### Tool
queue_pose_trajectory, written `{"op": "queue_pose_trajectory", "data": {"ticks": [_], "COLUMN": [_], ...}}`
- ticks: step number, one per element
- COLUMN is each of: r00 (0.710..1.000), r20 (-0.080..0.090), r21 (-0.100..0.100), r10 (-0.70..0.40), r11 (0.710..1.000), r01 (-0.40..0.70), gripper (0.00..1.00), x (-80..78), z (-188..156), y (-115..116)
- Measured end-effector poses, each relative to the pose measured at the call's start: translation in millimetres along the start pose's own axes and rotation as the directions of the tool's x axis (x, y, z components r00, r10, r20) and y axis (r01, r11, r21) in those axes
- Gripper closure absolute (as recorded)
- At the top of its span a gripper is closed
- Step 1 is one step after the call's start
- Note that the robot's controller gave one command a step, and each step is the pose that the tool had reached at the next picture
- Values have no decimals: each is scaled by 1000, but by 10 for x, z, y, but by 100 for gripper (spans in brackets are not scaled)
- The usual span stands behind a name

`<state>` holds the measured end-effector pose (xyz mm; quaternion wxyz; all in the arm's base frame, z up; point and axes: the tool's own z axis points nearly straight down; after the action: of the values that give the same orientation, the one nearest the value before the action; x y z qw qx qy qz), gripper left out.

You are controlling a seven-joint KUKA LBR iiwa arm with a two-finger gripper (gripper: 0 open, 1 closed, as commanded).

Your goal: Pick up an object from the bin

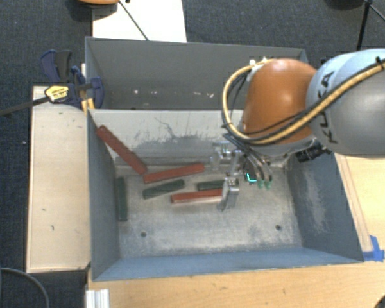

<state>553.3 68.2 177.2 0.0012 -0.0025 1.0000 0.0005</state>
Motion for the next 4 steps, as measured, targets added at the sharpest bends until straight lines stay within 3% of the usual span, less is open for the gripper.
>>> {"op": "queue_pose_trajectory", "data": {"ticks": [1, 2, 3, 4], "r00": [1000, 1000, 1000, 1000], "r20": [0, 6, 5, 5], "r21": [0, -1, 1, 1], "r10": [1, 22, 6, 7], "r11": [1000, 1000, 1000, 1000], "r01": [-1, -22, -6, -7], "gripper": [0, 0, 100, 100], "x": [0, -173, -60, -60], "z": [0, 615, 1040, 1040], "y": [0, 144, -178, -178]}}
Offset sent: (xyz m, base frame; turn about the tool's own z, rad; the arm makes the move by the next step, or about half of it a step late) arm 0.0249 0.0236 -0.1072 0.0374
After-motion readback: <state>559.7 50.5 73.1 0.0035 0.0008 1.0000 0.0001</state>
